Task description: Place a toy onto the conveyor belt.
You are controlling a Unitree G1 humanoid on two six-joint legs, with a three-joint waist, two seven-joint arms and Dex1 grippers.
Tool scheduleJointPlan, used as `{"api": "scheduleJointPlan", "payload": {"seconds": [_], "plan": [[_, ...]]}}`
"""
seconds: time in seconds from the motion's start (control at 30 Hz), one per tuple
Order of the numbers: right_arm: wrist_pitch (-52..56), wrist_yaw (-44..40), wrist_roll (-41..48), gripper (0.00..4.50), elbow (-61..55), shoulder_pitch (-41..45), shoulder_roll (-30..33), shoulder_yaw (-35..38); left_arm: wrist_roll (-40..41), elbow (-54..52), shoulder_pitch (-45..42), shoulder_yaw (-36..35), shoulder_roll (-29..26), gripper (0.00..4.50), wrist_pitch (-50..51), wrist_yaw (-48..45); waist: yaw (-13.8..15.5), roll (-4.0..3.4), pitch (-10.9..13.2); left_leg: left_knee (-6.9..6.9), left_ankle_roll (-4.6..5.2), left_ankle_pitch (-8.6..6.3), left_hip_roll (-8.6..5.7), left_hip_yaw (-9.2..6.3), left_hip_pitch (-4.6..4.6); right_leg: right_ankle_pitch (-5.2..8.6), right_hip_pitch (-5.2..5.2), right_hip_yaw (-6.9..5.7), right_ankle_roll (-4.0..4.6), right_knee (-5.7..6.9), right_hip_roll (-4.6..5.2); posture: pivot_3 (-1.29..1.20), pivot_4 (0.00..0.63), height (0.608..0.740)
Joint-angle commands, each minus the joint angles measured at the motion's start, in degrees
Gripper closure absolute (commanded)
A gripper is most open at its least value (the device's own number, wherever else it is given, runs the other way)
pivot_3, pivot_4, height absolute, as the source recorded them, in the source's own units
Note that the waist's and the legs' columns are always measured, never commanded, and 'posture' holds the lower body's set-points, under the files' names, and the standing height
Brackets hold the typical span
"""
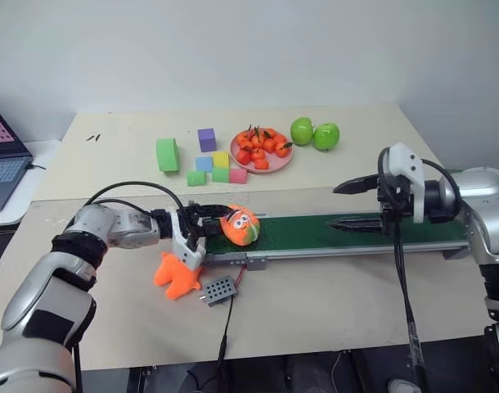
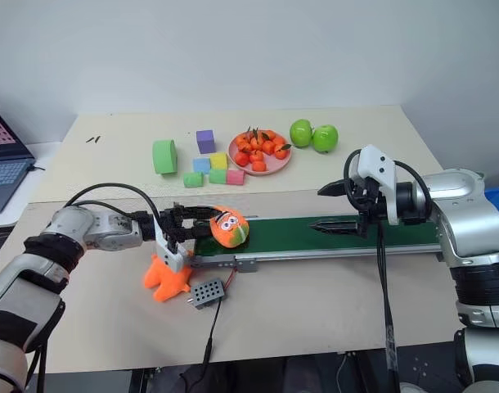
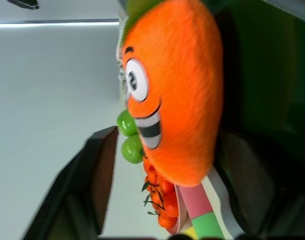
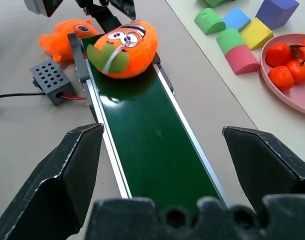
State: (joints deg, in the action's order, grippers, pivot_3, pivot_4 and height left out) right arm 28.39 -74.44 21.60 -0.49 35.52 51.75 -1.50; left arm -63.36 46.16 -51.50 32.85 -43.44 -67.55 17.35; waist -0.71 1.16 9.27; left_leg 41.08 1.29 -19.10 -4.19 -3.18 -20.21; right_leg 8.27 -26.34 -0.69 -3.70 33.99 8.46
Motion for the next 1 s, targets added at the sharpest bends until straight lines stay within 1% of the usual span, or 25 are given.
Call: {"api": "scheduleJointPlan", "payload": {"seconds": [0.03, 0.13, 0.2, 0.23, 0.27, 0.3, 0.33, 0.37, 0.4, 0.43, 0.47, 0.53, 0.57, 0.63, 0.73, 0.87, 1.0], "plan": [[-0.2, 0.1, 0.8, 0.0, -0.4, 1.5, 0.3, 1.4, 2.5, -0.8, -1.0, -0.1, -1.7, 0.04, -2.3, -1.6, -0.1, 0.0, 0.0, -0.01, 0.0, 0.0, 0.0, -0.01, 0.0, 0.0, -0.01, 0.0, 0.0, 0.0, 0.0, 0.0, 0.15, 0.74], [-0.5, -0.1, 0.6, 0.0, 0.1, 1.9, 0.1, 1.1, 4.4, -1.0, -1.0, -0.8, -2.4, 0.04, -2.4, -3.4, -0.1, 0.0, 0.0, -0.01, 0.0, 0.0, 0.01, 0.01, -0.01, 0.0, -0.03, 0.0, 0.0, 0.0, 0.0, 0.0, 0.15, 0.74], [-0.6, -0.2, 0.5, 0.0, 0.3, 2.1, 0.0, 0.9, 7.8, -0.1, -1.0, -1.7, -2.8, 0.04, -3.1, -5.8, -0.1, 0.0, 0.0, 0.0, 0.0, 0.0, 0.0, 0.03, -0.01, 0.0, -0.02, 0.0, 0.0, 0.0, 0.0, 0.0, 0.15, 0.74], [-0.7, -0.3, 0.4, 0.0, 0.5, 2.3, 0.0, 0.9, 10.9, 1.0, -1.1, -2.2, -2.9, 0.04, -3.7, -8.1, -0.1, 0.0, 0.0, 0.01, 0.0, 0.0, 0.0, 0.02, -0.01, 0.0, -0.02, 0.0, 0.0, 0.0, 0.0, 0.0, 0.15, 0.74], [-0.7, -0.5, 0.4, 0.0, 0.7, 2.5, 0.1, 0.9, 20.1, 3.8, -0.8, -2.7, -2.2, 0.04, -3.8, -14.9, 0.0, 0.0, 0.0, 0.0, 0.0, 0.0, 0.0, 0.01, -0.01, 0.0, -0.02, 0.0, 0.0, 0.0, 0.0, 0.0, 0.15, 0.74], [-0.8, -0.6, 0.4, 0.0, 0.8, 2.6, 0.2, 0.9, 27.4, 5.5, -0.4, -2.9, -1.7, 0.04, -3.6, -20.5, 0.0, 0.0, 0.0, 0.0, 0.0, 0.0, 0.0, -0.02, -0.01, 0.0, -0.03, 0.01, 0.0, 0.0, 0.0, 0.0, 0.15, 0.74], [-0.8, -0.7, 0.4, 0.0, 1.0, 2.7, 0.3, 1.0, 40.6, 4.0, 1.8, -3.2, -1.1, 0.04, 1.4, -32.1, -0.1, 0.0, 0.0, 0.02, 0.0, 0.0, 0.0, -0.04, -0.02, 0.0, -0.06, 0.01, 0.0, 0.02, 0.0, 0.0, 0.15, 0.74], [-1.0, -0.8, 0.3, 0.0, 1.2, 2.7, 0.5, 1.1, 53.8, -0.4, 4.5, -3.8, -1.0, 0.04, 9.4, -44.5, -0.1, -0.01, 0.0, 0.02, 0.01, 0.0, 0.0, -0.11, -0.03, 0.0, -0.07, 0.01, 0.0, 0.02, 0.0, 0.0, 0.15, 0.74], [-1.1, -1.0, 0.3, 0.0, 1.4, 2.8, 0.7, 1.2, 65.5, -6.6, 7.2, -5.3, -1.1, 0.04, 20.3, -55.8, -0.1, -0.01, 0.0, -0.01, 0.02, -0.01, 0.01, -0.18, 0.01, 0.0, -0.07, 0.03, 0.0, 0.04, 0.02, 0.0, 0.15, 0.74], [-1.2, -1.2, 0.2, 0.0, 1.6, 2.9, 1.0, 1.4, 75.1, -12.5, 9.2, -7.1, -1.5, 0.04, 31.2, -64.6, -0.3, -0.03, 0.0, 0.03, 0.08, -0.04, 0.03, -0.25, -0.01, 0.0, -0.1, 0.02, 0.0, 0.06, 0.03, 0.0, 0.15, 0.74], [-1.3, -1.4, 0.2, 0.0, 1.9, 2.9, 1.4, 1.6, 80.8, -18.1, 10.3, -8.3, -2.5, 0.04, 43.2, -70.4, -0.4, -0.04, 0.0, 0.13, 0.17, -0.1, 0.08, -0.27, -0.08, 0.0, -0.17, 0.05, 0.0, 0.11, 0.03, 0.0, 0.15, 0.74], [-1.5, -1.8, 0.0, 0.0, 2.5, 3.1, 2.1, 1.8, 88.4, -28.3, 11.8, -10.5, -4.6, 0.04, 61.5, -75.6, -0.7, -0.03, 0.1, 0.32, 0.27, -0.16, 0.12, -0.27, -0.27, 0.0, -0.29, 0.09, -0.02, 0.14, 0.03, 0.0, 0.15, 0.74], [-1.3, -1.9, 0.0, 0.0, 2.6, 3.2, 2.5, 1.9, 91.3, -33.4, 12.7, -11.2, -6.0, 0.04, 68.6, -76.9, -0.7, -0.03, 0.1, 0.43, 0.3, -0.17, 0.1, -0.28, -0.36, -0.02, -0.31, 0.08, -0.05, 0.15, 0.01, 0.0, 0.15, 0.74], [-1.0, -2.1, 0.2, 0.0, 2.6, 3.6, 3.0, 2.0, 95.5, -42.0, 14.1, -13.2, -8.0, 0.04, 78.4, -78.6, -0.9, -0.03, 0.1, 0.59, 0.4, -0.24, 0.08, -0.28, -0.41, -0.02, -0.31, 0.08, -0.07, 0.18, -0.02, 0.0, 0.15, 0.74], [-0.5, -2.0, 0.7, 0.0, 2.6, 4.2, 3.2, 2.5, 98.1, -49.4, 14.1, -16.3, -9.0, 0.04, 87.9, -78.2, -1.0, -0.03, 0.1, 0.61, 0.41, -0.26, 0.05, -0.25, -0.34, -0.04, -0.2, 0.12, -0.11, 0.11, -0.02, 0.0, 0.15, 0.74], [0.3, -1.8, 1.6, 0.0, 1.7, 4.3, 3.2, 3.1, 98.1, -53.4, 12.6, -19.8, -8.0, 0.04, 94.6, -77.2, -0.8, -0.03, 0.1, 0.6, 0.41, -0.26, 0.04, -0.22, -0.08, -0.04, 0.05, 0.12, -0.11, 0.08, -0.03, 0.0, 0.15, 0.74], [1.3, -0.8, 2.7, 0.0, 0.1, 4.0, 2.6, 4.3, 96.7, -54.8, 11.8, -22.1, -5.8, 0.04, 97.4, -75.3, -0.7, -0.03, 0.1, 0.59, 0.4, -0.26, 0.04, -0.18, -0.06, -0.04, 0.04, 0.15, -0.11, 0.06, -0.04, 0.0, 0.15, 0.74]]}}
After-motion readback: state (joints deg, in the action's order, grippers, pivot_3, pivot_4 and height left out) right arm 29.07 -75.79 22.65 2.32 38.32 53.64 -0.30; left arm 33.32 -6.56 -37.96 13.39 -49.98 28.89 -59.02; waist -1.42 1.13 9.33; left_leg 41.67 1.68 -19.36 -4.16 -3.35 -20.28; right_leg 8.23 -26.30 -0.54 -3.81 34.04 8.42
